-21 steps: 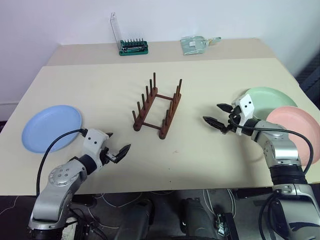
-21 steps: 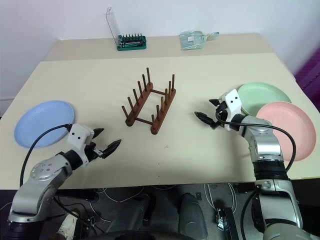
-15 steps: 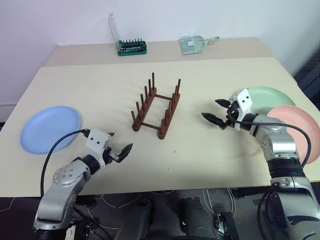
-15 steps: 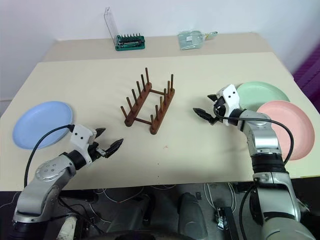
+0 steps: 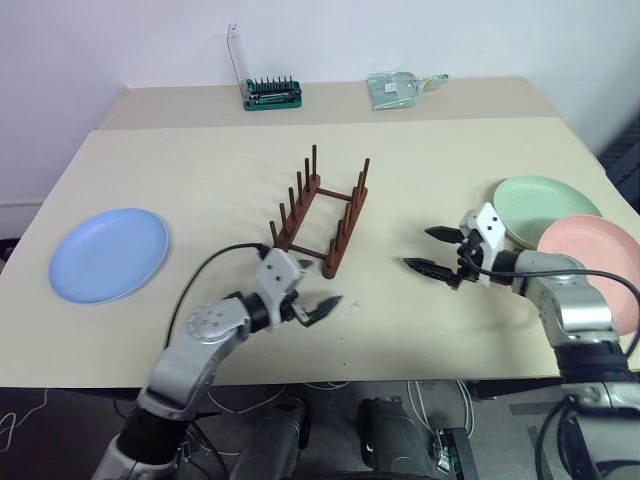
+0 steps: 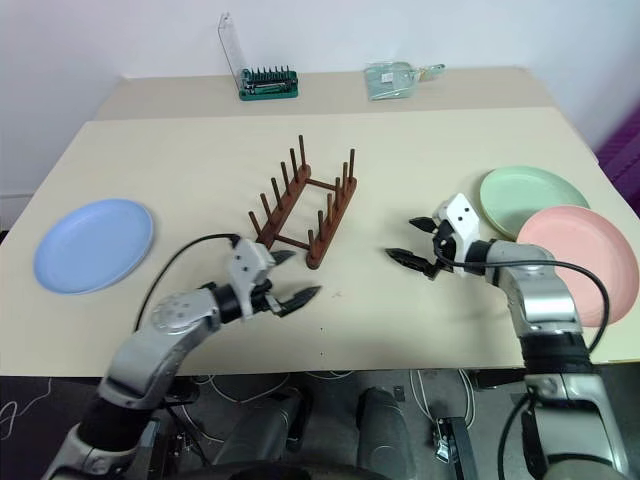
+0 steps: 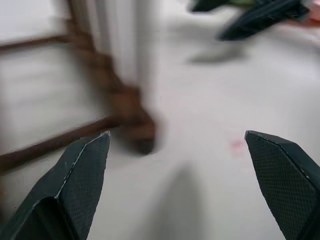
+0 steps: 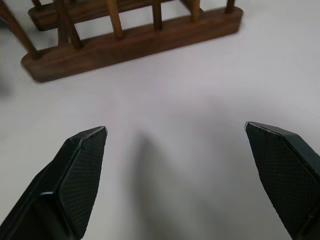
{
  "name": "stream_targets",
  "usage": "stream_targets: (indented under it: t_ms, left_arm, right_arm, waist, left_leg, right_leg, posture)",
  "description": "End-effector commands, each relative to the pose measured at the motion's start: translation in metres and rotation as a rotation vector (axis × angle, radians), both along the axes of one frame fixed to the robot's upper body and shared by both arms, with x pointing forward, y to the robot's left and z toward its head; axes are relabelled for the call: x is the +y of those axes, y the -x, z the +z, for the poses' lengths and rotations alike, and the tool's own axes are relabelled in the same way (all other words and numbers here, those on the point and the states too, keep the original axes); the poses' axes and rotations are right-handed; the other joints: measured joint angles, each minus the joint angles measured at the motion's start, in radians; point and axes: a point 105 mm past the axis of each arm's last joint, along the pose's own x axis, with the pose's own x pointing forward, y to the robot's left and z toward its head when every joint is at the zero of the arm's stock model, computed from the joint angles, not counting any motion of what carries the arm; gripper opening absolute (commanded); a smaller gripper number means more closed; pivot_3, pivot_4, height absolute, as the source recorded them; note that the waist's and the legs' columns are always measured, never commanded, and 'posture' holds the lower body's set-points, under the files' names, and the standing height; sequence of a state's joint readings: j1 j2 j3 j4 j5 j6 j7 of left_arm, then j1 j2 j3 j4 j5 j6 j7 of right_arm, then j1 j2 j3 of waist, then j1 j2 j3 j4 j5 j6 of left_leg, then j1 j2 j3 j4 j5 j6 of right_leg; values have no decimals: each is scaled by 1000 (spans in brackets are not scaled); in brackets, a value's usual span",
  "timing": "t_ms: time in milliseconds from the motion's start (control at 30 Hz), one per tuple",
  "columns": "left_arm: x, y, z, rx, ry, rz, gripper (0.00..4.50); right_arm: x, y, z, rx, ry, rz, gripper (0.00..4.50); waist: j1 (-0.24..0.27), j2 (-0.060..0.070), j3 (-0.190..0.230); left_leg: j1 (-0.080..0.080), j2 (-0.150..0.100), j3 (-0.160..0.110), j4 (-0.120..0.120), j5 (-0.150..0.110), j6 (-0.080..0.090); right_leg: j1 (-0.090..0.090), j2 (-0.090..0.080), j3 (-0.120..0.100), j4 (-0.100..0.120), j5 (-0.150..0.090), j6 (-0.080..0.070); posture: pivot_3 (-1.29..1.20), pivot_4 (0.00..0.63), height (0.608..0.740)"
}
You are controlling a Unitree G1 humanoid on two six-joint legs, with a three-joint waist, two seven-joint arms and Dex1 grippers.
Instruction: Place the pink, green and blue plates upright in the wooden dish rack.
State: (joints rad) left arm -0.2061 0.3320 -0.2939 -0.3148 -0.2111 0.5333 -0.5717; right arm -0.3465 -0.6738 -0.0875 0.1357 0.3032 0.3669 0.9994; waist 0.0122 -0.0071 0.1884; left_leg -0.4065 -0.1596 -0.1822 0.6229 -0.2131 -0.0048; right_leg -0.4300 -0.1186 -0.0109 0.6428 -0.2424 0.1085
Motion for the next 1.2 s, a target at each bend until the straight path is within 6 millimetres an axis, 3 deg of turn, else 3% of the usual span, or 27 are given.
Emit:
stream_targets:
  t_ms: [33,167,300,367,500,800,1100,1200]
  left_arm:
    - [-4,-11,-14,-3,-86,45,4434]
    - [-21,-26,-20,7,-61,133,4434]
    - [-27,-31,-30,28,-96,162,4434]
    - [-27,-35,-22,-5,-77,199,4434]
    - [-20,-32,-11,-52,-52,278,4434]
    - [2,-15,-16,37,-44,389,4434]
    - [-26,-29,-21,97,-5,317,4434]
    - [-31,-31,-21,106,8,292,3590]
  right_arm:
    - [3,6,14,-61,-11,-4,4500]
    - [-3,17,13,-49,-34,-48,4500]
    - [-6,21,4,-35,-8,-69,4500]
    - [-5,21,4,-36,-14,-67,4500]
    - [-5,18,2,-37,-20,-68,4500]
    - [1,12,0,-36,-33,-38,4500]
    - [6,11,3,-44,-34,-15,4500]
    - [4,13,4,-47,-30,-20,4500]
  waist:
    - [0,0,0]
    - [3,2,-1]
    - [4,2,-2]
    - [3,2,-3]
    - [-1,2,-3]
    - [2,2,-3]
    - [13,3,-3]
    - [26,3,-3]
  left_leg:
    - [0,1,0,0,0,0]
    - [2,1,4,2,0,1]
    - [1,1,4,5,-1,2]
    - [2,1,5,5,-2,3]
    - [2,1,6,6,-2,3]
    - [1,1,9,6,-3,5]
    - [0,1,9,7,-4,6]
    - [0,1,10,8,-4,6]
  right_leg:
    - [0,0,0,0,0,0]
    - [2,0,2,0,0,2]
    - [4,0,2,-1,0,6]
    - [4,0,2,-2,0,6]
    - [4,1,4,-3,1,8]
    - [4,1,6,-5,2,9]
    - [5,1,6,-8,4,11]
    - [5,1,6,-9,5,12]
  posture:
    - [0,150,740]
    - [0,150,740]
    - [0,150,740]
    - [0,150,740]
    - [0,150,740]
    - [0,150,740]
    - [0,150,740]
    - [0,150,740]
